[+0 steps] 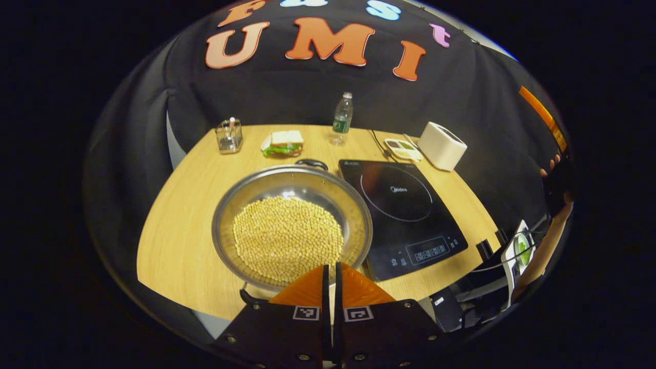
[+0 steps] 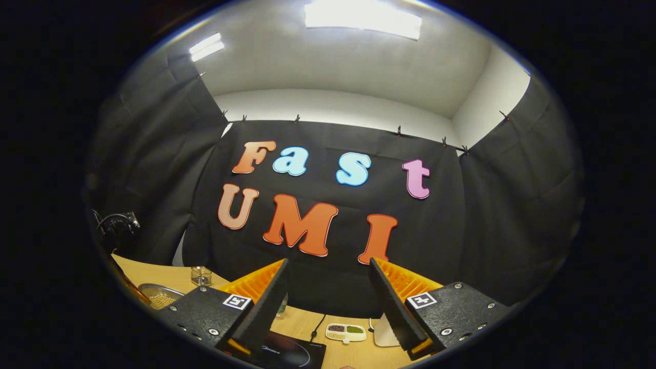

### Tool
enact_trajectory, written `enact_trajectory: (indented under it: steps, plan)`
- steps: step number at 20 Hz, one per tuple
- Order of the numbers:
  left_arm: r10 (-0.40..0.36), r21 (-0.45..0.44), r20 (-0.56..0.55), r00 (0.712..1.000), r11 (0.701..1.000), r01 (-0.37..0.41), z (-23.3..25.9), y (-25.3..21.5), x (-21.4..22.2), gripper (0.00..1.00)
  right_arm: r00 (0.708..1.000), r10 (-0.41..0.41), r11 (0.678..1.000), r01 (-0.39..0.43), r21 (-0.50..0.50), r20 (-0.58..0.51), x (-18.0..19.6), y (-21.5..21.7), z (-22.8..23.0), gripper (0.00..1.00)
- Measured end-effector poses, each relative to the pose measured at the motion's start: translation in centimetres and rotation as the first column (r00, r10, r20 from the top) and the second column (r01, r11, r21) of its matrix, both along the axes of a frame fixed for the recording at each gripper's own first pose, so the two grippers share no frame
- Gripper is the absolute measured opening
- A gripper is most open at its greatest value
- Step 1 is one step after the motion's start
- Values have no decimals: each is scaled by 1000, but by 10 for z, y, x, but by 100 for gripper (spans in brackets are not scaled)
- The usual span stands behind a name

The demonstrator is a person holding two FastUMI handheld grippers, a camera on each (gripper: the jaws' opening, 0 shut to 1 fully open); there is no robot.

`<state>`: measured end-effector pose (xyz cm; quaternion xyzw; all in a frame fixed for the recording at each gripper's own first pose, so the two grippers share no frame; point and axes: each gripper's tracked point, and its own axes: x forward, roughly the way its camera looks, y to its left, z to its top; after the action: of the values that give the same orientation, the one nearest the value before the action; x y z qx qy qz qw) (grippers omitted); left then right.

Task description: First push the handle of the pot to place it horizontally, then grasp the pot with both hands and set it on the induction cooktop.

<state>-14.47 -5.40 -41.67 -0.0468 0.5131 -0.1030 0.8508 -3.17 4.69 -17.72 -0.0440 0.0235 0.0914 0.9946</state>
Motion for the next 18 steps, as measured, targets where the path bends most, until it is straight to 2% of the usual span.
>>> enact_trajectory:
  steps: [5,10,18]
  plan:
    - [-5,-7,-127,992,1000,4,-35,2,-32,3,999,-3,1000,3,-13,-51,-1,1,-25,95]
    - [-11,45,-194,981,999,20,-61,12,-46,2,997,-13,1000,12,-12,-81,-2,-4,-39,95]
    - [66,14,-280,958,998,-64,-80,17,-42,1,994,-36,999,34,-16,-107,0,-13,-47,95]
